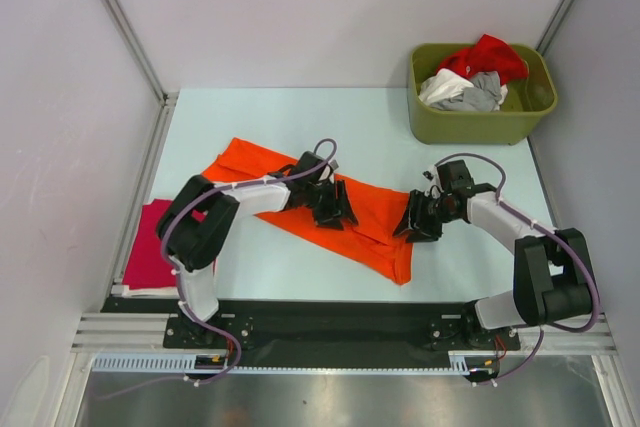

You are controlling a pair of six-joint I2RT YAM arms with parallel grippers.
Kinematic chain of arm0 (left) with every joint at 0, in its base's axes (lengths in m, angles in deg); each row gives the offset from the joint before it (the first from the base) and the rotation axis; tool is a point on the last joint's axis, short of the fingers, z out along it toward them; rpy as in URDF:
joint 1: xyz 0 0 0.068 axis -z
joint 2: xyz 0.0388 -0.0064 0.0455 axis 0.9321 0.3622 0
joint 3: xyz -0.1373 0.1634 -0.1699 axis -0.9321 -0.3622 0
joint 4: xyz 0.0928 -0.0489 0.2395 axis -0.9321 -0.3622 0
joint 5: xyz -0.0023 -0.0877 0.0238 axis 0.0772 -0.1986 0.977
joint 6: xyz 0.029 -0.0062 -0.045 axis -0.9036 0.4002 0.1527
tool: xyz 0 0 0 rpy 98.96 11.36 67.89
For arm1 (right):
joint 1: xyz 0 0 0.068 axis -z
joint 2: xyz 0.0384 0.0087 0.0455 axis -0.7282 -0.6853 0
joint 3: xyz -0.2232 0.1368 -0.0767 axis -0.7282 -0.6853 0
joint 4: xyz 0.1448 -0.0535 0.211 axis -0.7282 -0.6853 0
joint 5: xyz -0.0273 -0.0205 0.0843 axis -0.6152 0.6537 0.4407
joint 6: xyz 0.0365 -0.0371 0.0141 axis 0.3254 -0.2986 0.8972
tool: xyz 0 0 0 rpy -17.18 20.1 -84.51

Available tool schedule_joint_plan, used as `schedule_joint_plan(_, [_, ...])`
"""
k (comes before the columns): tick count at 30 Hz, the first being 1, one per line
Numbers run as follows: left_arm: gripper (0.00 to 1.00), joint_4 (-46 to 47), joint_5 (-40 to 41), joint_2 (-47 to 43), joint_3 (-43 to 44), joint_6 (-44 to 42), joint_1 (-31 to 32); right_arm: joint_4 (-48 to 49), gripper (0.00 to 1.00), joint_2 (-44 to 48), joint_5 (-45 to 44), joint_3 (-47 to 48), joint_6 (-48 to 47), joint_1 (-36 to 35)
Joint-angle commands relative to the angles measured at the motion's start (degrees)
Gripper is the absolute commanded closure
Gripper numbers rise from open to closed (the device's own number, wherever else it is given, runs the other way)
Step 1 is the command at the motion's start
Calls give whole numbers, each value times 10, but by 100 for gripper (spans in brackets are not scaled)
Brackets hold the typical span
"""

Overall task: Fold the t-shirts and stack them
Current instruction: Fold the tshirt

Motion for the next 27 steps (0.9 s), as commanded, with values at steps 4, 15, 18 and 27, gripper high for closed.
schedule_joint_plan(4, [49, 9, -15, 32, 51, 22, 31, 23, 51, -9, 5, -3, -11, -4])
schedule_joint_plan(15, [65, -7, -11, 53, 71, 20, 31, 45, 54, -46, 23, -7, -12, -11])
schedule_joint_plan(18, [74, -14, -7, 54, 75, 13, 31, 54, 58, -52, 23, -5, -11, -14])
schedule_joint_plan(27, [92, -81, 28, 29, 122, -41, 32, 19, 100, -30, 39, 37, -16, -19])
